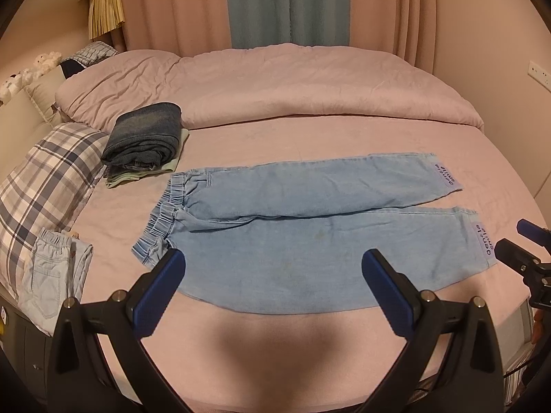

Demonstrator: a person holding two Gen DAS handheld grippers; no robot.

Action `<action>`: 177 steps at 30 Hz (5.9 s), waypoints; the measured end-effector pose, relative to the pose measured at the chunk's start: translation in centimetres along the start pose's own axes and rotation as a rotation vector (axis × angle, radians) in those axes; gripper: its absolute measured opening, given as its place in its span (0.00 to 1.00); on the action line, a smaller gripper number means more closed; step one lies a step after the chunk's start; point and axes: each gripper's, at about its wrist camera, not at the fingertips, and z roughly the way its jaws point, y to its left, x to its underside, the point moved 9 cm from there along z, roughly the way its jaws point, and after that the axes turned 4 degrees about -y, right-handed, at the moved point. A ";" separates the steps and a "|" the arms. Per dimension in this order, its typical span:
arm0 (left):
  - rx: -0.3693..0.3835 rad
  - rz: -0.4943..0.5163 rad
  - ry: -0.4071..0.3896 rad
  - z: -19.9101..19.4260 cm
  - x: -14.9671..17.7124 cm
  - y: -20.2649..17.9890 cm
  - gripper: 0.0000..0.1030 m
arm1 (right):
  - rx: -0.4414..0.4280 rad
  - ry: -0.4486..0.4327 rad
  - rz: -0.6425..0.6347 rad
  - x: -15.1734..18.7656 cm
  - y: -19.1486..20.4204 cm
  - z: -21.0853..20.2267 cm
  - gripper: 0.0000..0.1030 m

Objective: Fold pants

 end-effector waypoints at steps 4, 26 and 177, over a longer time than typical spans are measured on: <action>-0.001 0.000 0.000 0.0 0.0 0.0 1.00 | -0.004 0.003 0.007 0.0 0.0 0.2 1.00; 0.009 -0.004 0.014 0.9 0.1 0.2 1.00 | 0.021 0.037 -0.012 0.4 -0.1 0.5 1.00; 0.133 0.125 0.358 35.5 -4.2 20.3 0.86 | -0.149 0.352 -0.536 -6.3 7.3 37.8 0.73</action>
